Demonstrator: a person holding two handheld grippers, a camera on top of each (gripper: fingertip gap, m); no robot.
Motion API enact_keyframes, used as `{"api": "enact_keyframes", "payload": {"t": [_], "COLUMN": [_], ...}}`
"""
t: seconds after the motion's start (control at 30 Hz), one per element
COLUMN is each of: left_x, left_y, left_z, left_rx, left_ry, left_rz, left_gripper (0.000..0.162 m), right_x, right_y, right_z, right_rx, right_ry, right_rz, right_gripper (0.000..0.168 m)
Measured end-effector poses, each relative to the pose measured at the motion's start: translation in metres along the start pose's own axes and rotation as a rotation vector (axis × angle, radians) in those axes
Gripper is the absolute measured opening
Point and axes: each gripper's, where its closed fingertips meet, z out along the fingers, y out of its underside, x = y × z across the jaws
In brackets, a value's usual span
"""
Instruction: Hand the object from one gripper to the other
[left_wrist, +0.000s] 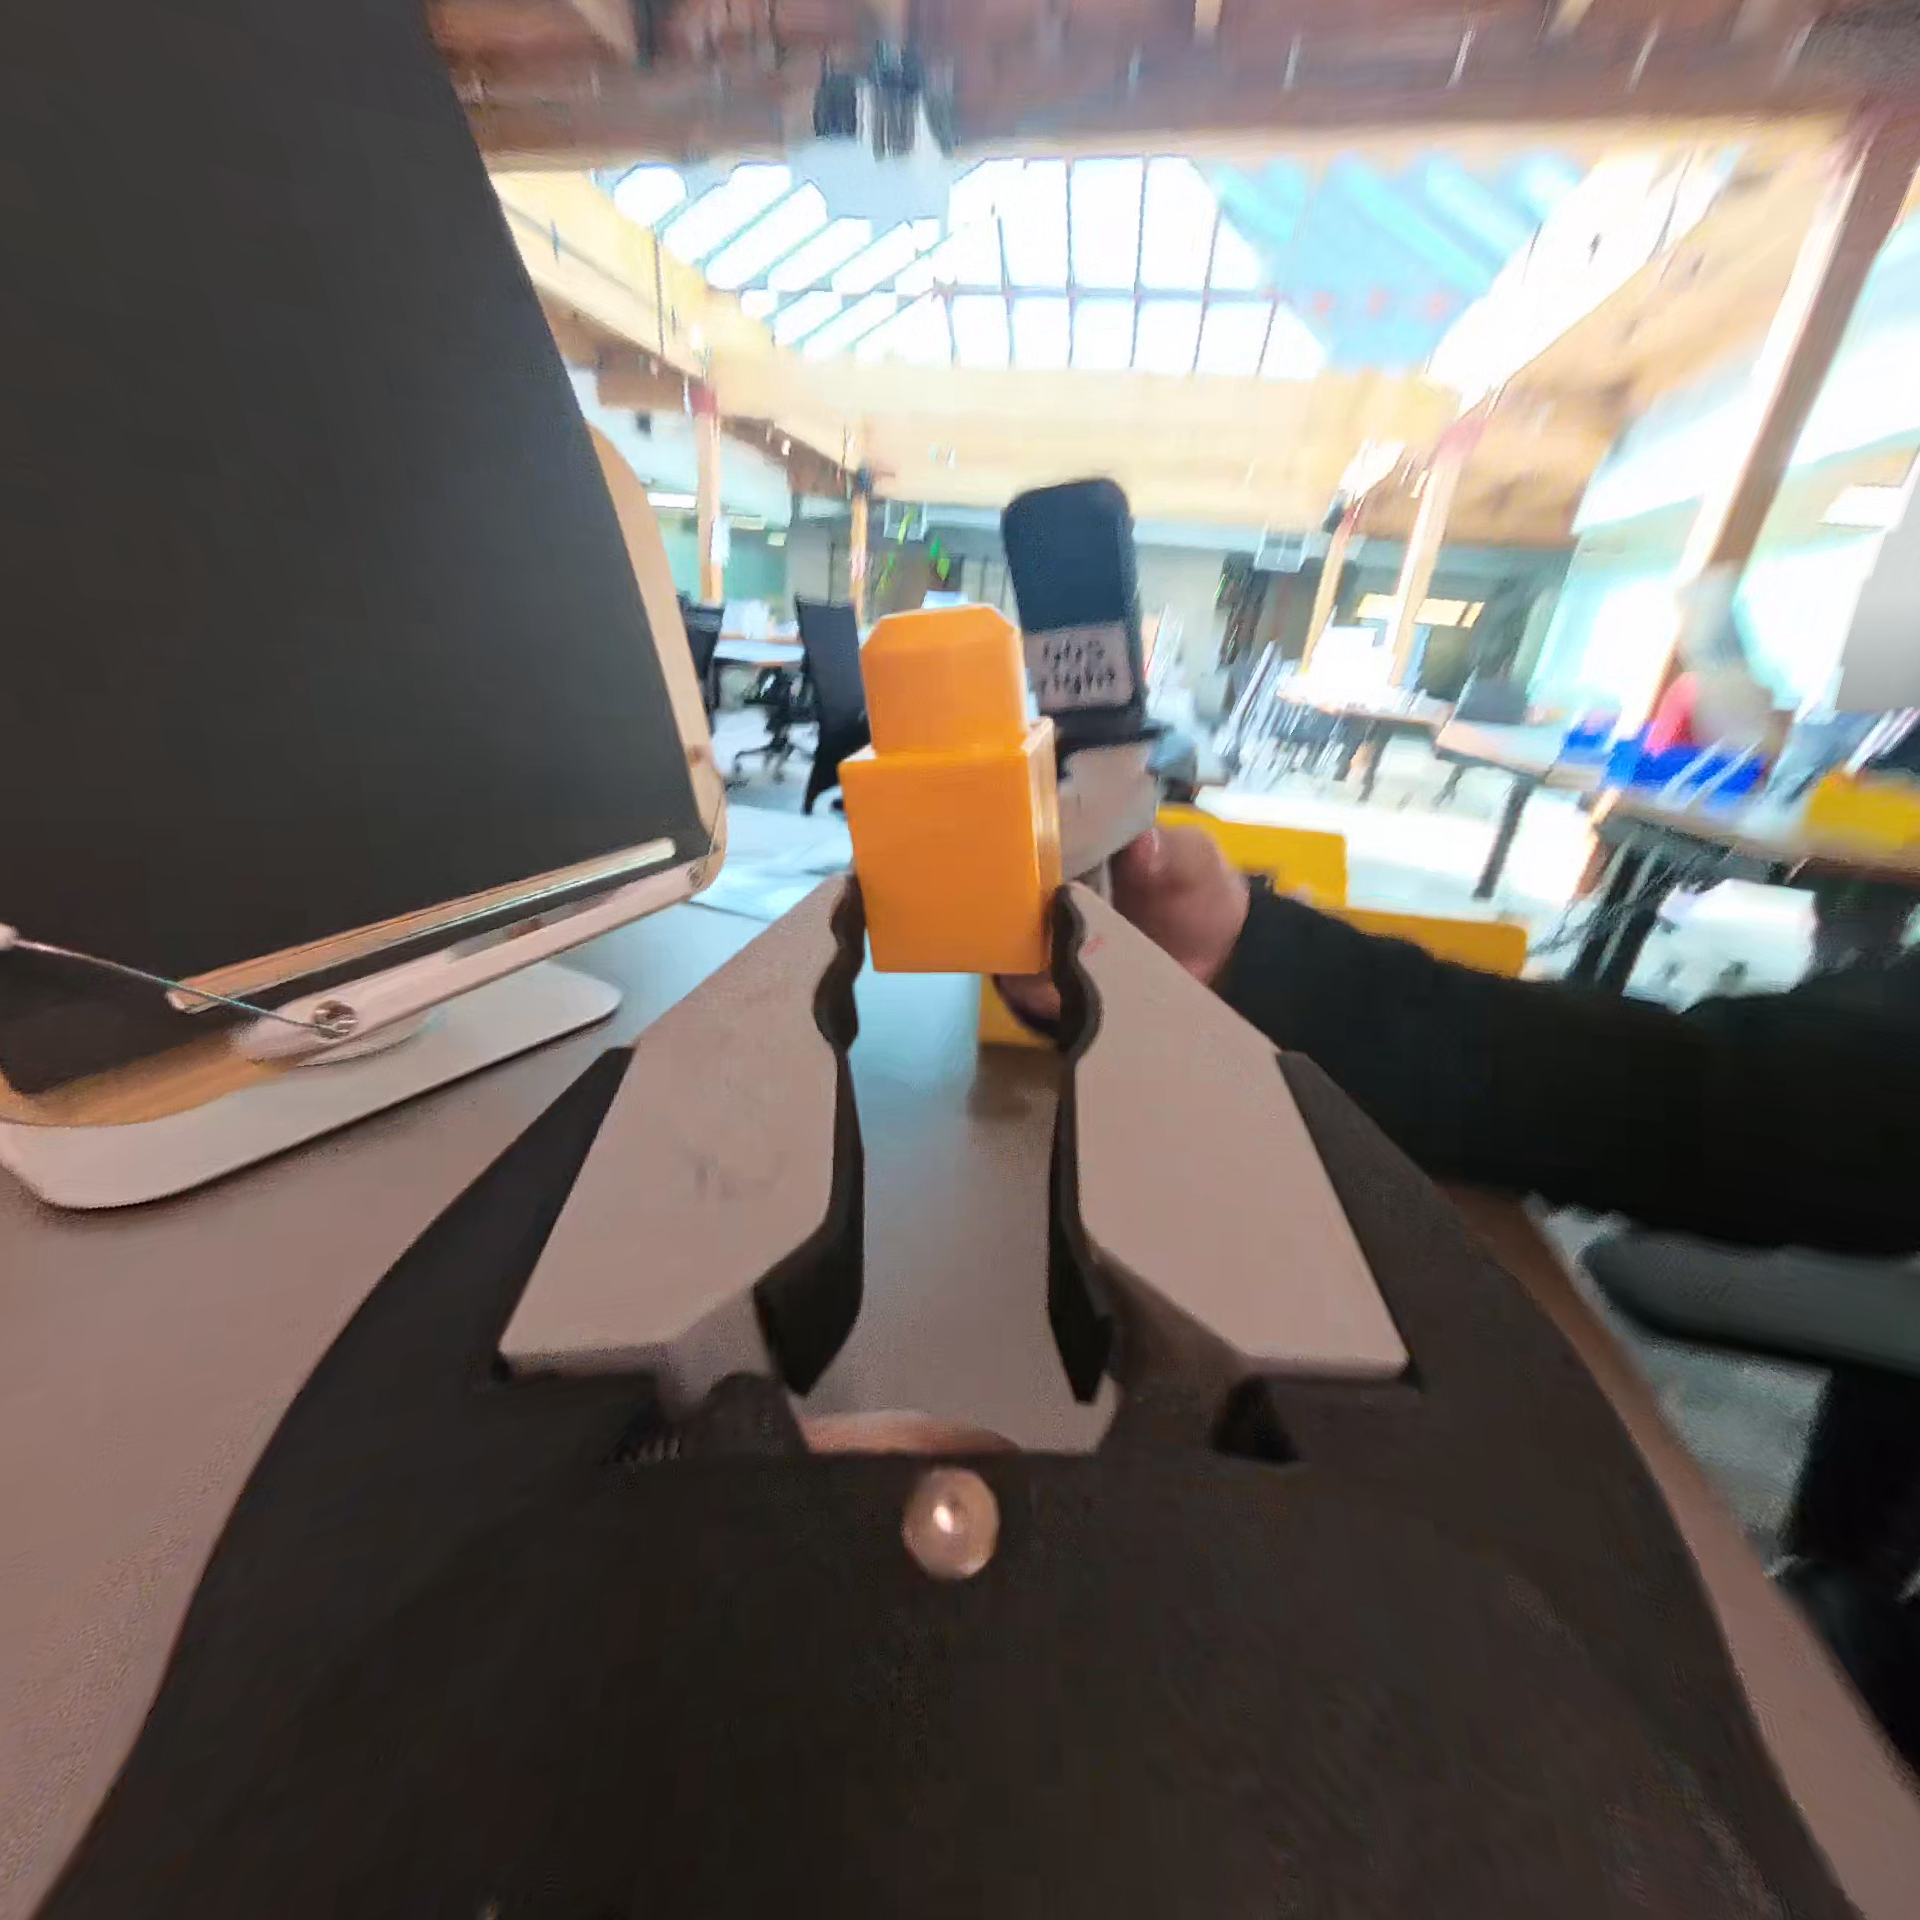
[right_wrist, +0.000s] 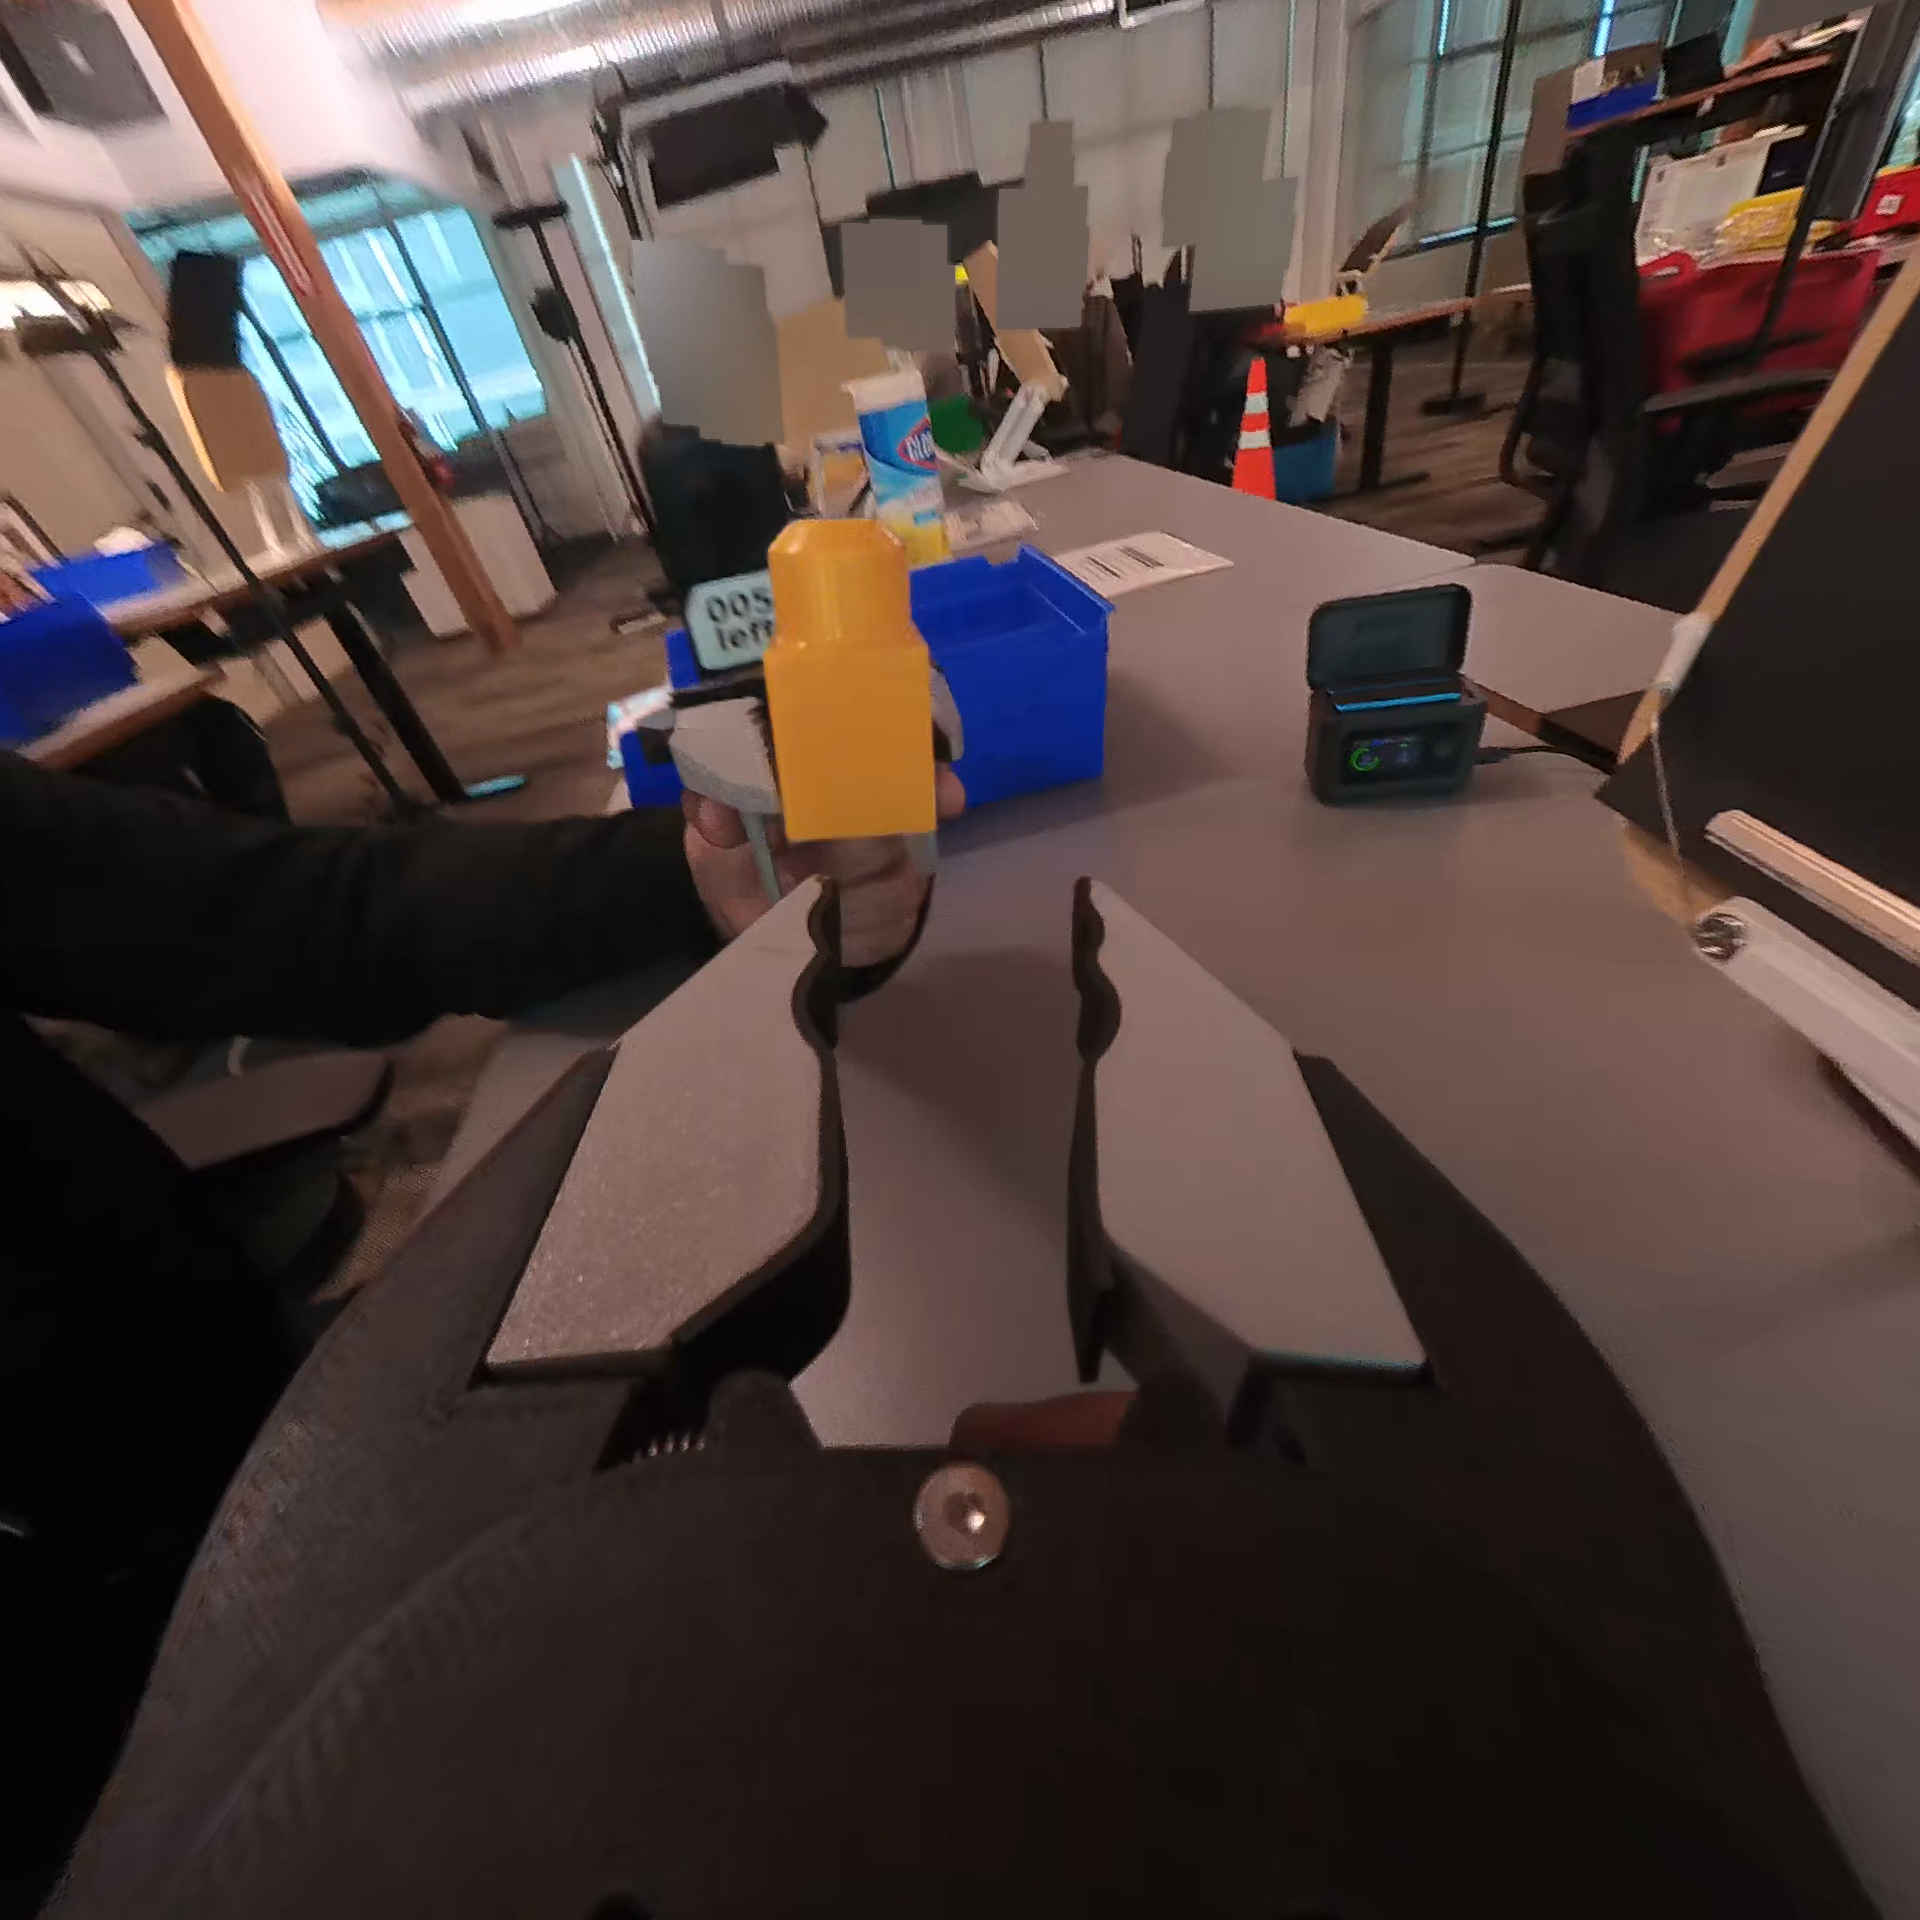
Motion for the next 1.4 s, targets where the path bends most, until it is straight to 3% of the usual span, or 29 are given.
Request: {"api": "enact_keyframes", "payload": {"t": [0.1, 0.27, 0.37, 0.47, 0.7, 0.8, 0.97, 1.07, 1.23, 1.3, 1.4], "left_x": [-0.004, 0.007, 0.010, 0.008, 0.001, -0.008, -0.029, -0.036, -0.040, -0.043, -0.045], "left_y": [-0.003, 0.020, 0.022, 0.025, 0.035, 0.043, 0.065, 0.076, 0.088, 0.090, 0.090], "left_z": [0.000, 0.012, 0.016, 0.016, 0.018, 0.016, 0.009, 0.006, 0.004, 0.003, 0.002], "left_rx": [0.055, -0.058, -0.073, -0.090, -0.139, -0.198, -0.337, -0.404, -0.482, -0.504, -0.513], "left_ry": [0.008, 0.029, 0.025, 0.026, -0.019, -0.075, -0.212, -0.260, -0.301, -0.326, -0.341], "left_rz": [-0.101, -0.038, -0.070, -0.100, -0.111, -0.110, -0.017, 0.042, 0.131, 0.171, 0.196], "left_gripper": [0.034, 0.034, 0.034, 0.034, 0.035, 0.049, 0.046, 0.043, 0.040, 0.039, 0.038], "right_x": [-0.006, -0.015, -0.021, -0.019, -0.009, -0.005, -0.031, -0.077, -0.119, -0.100, -0.047], "right_y": [-0.012, -0.020, -0.012, -0.010, -0.012, -0.024, -0.059, -0.089, -0.131, -0.126, -0.070], "right_z": [0.003, 0.013, 0.019, 0.021, 0.021, 0.013, -0.012, -0.045, -0.142, -0.196, -0.279], "right_rx": [0.089, 0.151, 0.098, 0.091, 0.066, 0.083, 0.148, 0.161, 0.171, 0.102, -0.157], "right_ry": [-0.040, -0.075, -0.093, -0.059, 0.098, 0.212, 0.352, 0.402, 0.573, 0.743, 1.032], "right_rz": [0.050, 0.125, 0.080, 0.051, -0.016, -0.100, -0.171, -0.208, -0.256, -0.219, -0.028], "right_gripper": [0.048, 0.049, 0.031, 0.030, 0.030, 0.030, 0.030, 0.030, 0.031, 0.030, 0.030]}}
